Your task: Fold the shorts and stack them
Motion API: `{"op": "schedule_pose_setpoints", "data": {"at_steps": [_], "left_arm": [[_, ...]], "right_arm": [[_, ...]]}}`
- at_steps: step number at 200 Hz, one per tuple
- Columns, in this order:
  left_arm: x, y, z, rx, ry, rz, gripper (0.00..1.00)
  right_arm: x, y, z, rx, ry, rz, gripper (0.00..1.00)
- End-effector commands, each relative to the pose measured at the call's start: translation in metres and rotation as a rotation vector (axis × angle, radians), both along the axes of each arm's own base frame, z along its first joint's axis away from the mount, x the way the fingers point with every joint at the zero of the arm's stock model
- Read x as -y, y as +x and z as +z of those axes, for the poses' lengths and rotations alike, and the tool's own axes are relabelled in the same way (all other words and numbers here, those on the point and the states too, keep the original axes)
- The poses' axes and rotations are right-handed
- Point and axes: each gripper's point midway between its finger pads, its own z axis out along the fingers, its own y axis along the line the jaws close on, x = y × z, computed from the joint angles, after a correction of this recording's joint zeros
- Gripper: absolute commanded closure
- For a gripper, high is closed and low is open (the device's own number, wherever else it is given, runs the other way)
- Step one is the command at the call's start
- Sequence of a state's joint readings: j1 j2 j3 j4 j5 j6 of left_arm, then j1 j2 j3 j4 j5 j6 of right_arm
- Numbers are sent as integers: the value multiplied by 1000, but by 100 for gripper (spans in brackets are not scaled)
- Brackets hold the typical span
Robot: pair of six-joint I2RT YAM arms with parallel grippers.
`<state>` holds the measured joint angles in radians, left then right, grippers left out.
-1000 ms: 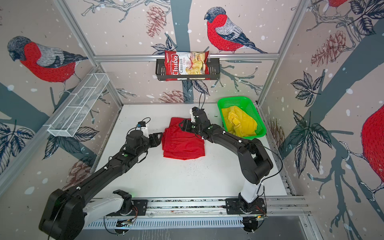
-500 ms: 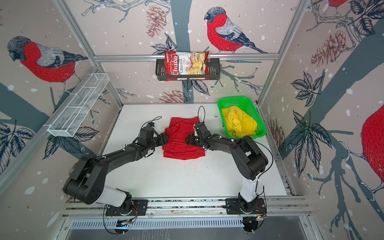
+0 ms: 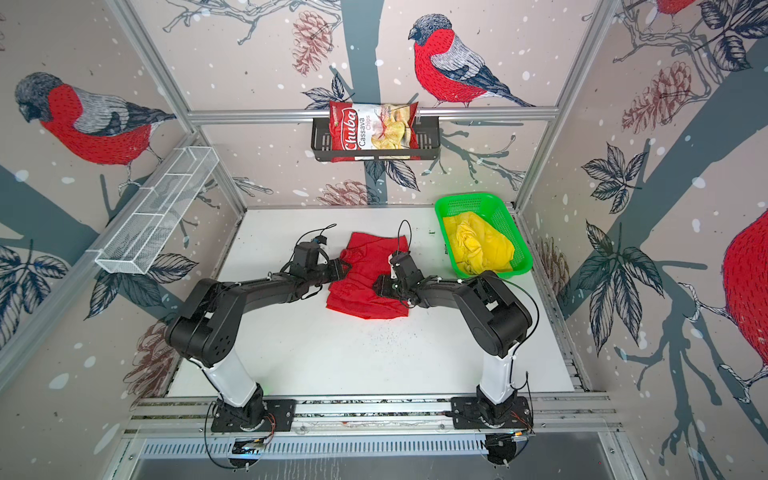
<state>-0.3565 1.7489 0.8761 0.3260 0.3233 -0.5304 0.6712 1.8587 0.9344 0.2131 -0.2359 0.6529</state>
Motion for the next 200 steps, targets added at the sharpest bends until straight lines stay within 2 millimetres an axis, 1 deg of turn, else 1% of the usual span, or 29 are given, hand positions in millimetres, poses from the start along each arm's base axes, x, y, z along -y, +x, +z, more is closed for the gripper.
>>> {"op": "schedule_pose_setpoints", "data": {"at_steps": [1,15,29,35,52,73,89,100,109,125,136,142,148,164,177,190,200], "left_arm": [[20,4,34,123,-77,-112,66],[24,2,43,154,-93,-145,74],[24,3,37,150,-82,-145,78],[21,4,31,134,-67,-137,78],[10,9,-1,44,2,-88,79],[-8,10,-34,-45,80,-38,79],[-24,9,-48,-73,149,11,76],[-32,9,-50,-75,189,37,69],[-38,9,-47,-73,217,54,62],[-44,8,-34,-56,242,73,48],[-45,9,-17,-24,238,83,40],[-45,8,-8,-12,233,84,37],[-45,8,4,9,223,86,35],[-40,5,32,55,190,72,27],[-37,1,46,69,161,66,20],[-34,-4,50,52,134,54,14],[-31,-8,45,29,123,41,11]], "right_arm": [[3,-4,-6,-7,-15,8,42],[6,-5,-9,-11,-25,8,42],[8,-5,-11,-14,-35,5,42],[8,-5,-11,-14,-38,5,41],[10,-7,-10,-14,-46,2,40],[10,-6,1,7,-43,-1,35],[11,-5,18,32,-36,-3,33],[11,-2,32,60,-32,-6,33],[12,1,47,87,-25,-10,33],[17,6,67,124,-20,-24,32],[21,10,79,148,-20,-37,32],[24,11,84,160,-19,-43,32],[26,12,88,169,-18,-48,32],[31,14,88,175,-13,-58,32],[32,15,81,161,-8,-56,32],[30,15,72,144,-8,-53,32],[29,14,63,128,-7,-52,33]]}}
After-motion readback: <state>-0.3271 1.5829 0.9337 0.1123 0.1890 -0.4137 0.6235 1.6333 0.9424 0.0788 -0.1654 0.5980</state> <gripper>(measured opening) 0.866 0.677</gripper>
